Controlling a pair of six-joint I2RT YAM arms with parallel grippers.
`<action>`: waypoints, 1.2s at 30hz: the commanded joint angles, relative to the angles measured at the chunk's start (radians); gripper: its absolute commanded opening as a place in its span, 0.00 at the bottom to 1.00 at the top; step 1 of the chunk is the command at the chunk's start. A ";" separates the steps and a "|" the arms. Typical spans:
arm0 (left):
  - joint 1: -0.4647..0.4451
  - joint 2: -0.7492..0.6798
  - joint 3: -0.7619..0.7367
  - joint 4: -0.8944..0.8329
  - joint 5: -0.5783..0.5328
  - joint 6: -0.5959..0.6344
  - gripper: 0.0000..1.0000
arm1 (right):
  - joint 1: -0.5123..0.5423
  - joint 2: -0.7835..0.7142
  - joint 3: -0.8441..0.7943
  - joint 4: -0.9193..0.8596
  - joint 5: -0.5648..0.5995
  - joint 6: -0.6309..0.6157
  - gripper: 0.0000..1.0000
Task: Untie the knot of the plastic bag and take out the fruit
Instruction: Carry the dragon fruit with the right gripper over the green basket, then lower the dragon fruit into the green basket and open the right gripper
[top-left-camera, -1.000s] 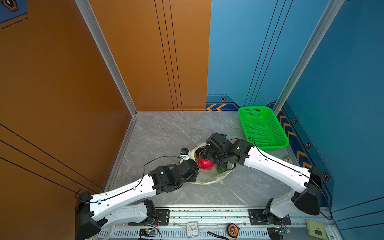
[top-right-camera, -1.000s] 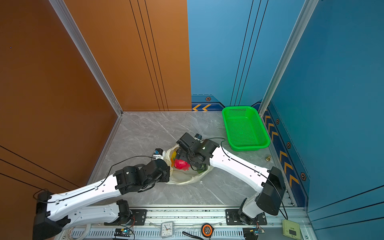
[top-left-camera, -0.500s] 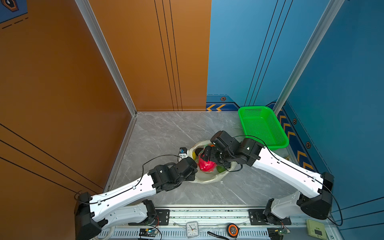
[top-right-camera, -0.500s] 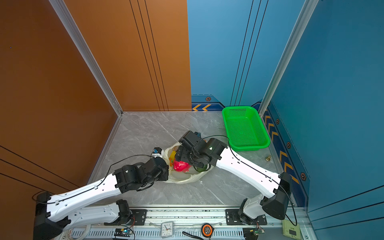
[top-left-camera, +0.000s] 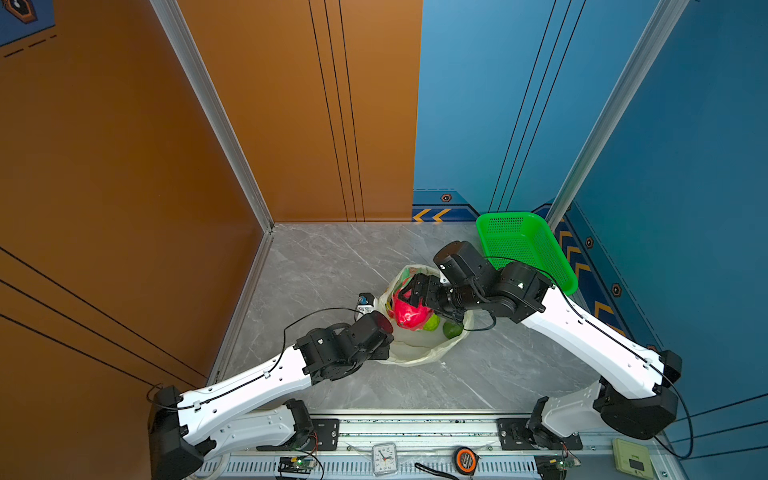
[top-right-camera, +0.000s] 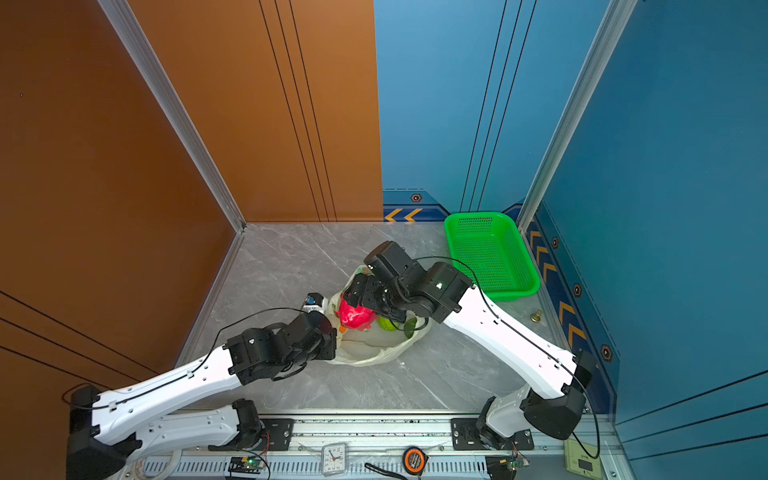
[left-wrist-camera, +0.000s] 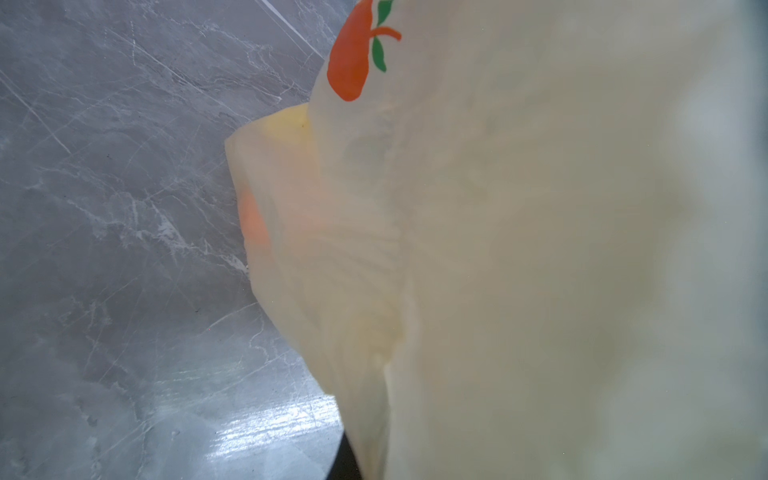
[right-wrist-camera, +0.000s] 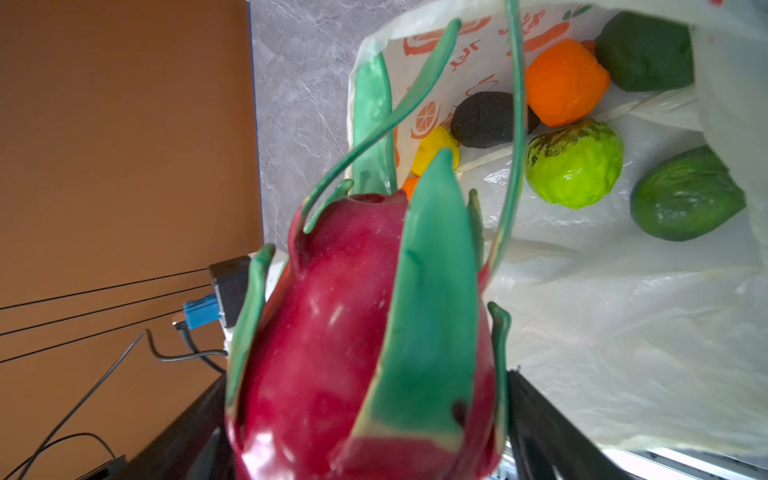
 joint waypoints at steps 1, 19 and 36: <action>0.010 0.011 0.030 -0.026 0.012 0.024 0.00 | -0.012 0.006 0.096 0.030 -0.034 -0.027 0.07; 0.005 0.018 0.037 -0.027 0.012 0.021 0.00 | -0.388 0.002 0.217 0.020 -0.189 -0.140 0.07; -0.021 0.033 0.041 -0.027 -0.008 -0.016 0.00 | -0.935 0.098 0.170 0.021 -0.245 -0.374 0.06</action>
